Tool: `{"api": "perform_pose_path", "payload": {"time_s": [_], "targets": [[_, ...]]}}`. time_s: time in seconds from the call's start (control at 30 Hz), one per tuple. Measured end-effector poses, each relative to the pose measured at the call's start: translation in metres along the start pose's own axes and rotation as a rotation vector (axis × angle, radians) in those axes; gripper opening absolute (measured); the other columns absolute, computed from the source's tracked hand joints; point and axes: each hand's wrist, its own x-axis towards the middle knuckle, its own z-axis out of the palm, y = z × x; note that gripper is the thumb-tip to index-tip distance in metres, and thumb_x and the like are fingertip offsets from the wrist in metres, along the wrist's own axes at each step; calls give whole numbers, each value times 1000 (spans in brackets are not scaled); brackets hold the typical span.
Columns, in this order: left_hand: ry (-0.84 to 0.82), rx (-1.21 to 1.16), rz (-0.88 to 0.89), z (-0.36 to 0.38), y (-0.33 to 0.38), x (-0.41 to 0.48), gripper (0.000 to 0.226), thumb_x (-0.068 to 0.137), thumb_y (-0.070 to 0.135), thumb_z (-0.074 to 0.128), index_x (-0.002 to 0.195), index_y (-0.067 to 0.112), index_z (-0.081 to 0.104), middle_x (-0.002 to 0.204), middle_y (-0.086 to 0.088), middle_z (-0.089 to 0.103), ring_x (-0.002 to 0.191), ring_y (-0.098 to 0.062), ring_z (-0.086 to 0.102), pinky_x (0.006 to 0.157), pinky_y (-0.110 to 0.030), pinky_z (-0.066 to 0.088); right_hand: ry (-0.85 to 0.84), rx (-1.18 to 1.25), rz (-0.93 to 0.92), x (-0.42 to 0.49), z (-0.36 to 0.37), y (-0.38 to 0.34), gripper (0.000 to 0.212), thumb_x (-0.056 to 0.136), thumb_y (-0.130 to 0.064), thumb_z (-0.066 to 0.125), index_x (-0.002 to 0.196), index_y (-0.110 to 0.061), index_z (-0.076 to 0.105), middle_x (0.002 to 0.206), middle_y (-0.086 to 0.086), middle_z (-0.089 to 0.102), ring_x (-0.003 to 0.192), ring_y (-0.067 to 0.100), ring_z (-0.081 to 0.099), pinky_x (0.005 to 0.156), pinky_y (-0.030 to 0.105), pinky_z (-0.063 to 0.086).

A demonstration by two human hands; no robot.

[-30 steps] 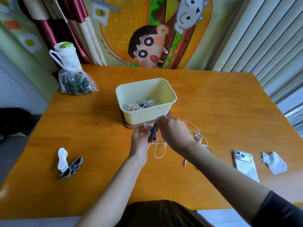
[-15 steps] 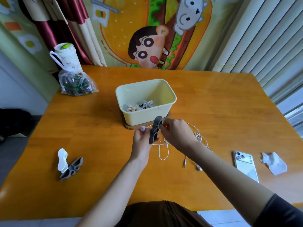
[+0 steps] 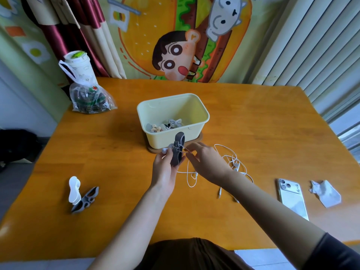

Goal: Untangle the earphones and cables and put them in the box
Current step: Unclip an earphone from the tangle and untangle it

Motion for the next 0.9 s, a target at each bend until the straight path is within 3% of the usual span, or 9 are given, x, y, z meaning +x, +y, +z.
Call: {"api": "perform_pose_path", "payload": {"time_s": [0.2,0.3,0.4,0.53,0.73,0.9], "targets": [[9,20,-27,1,-4,-4,29,97,8,49,126,1,48,115,-21,62,96,-23,66,83,-34,54,-30,30,50,1,0,-2,24,94,-28,53,110,-9,56,106,8,65,91,26,61,77,42,51],[1,25,-5,-1,-3,-6,29,97,6,47,125,16,47,109,-15,63,90,-22,67,85,-36,54,-19,14,47,1,-1,0,17,95,-24,52,102,-10,58,89,9,67,78,25,61,71,42,51],[-26,9,17,0,0,-6,23,99,6,44,119,14,52,103,-14,66,91,-22,67,85,-36,54,11,28,12,2,-1,1,15,98,-18,48,98,-8,59,78,7,66,69,23,61,68,41,51],[-60,17,16,2,3,-4,19,101,7,39,109,8,57,106,-14,65,96,-24,64,83,-33,53,38,17,10,3,1,-1,20,99,-19,43,104,-7,58,80,11,67,71,27,62,68,44,52],[-152,-18,-31,0,2,-5,26,102,11,36,113,6,59,109,-13,66,96,-21,66,73,-28,57,-6,89,145,6,5,-2,23,99,-17,43,118,-7,49,82,13,69,78,27,65,75,43,53],[-226,91,-50,-4,1,-4,29,103,16,33,114,9,59,102,-10,69,89,-18,67,76,-29,58,-51,79,133,4,3,2,22,100,-13,39,94,-5,58,73,10,69,70,23,66,74,41,53]]}}
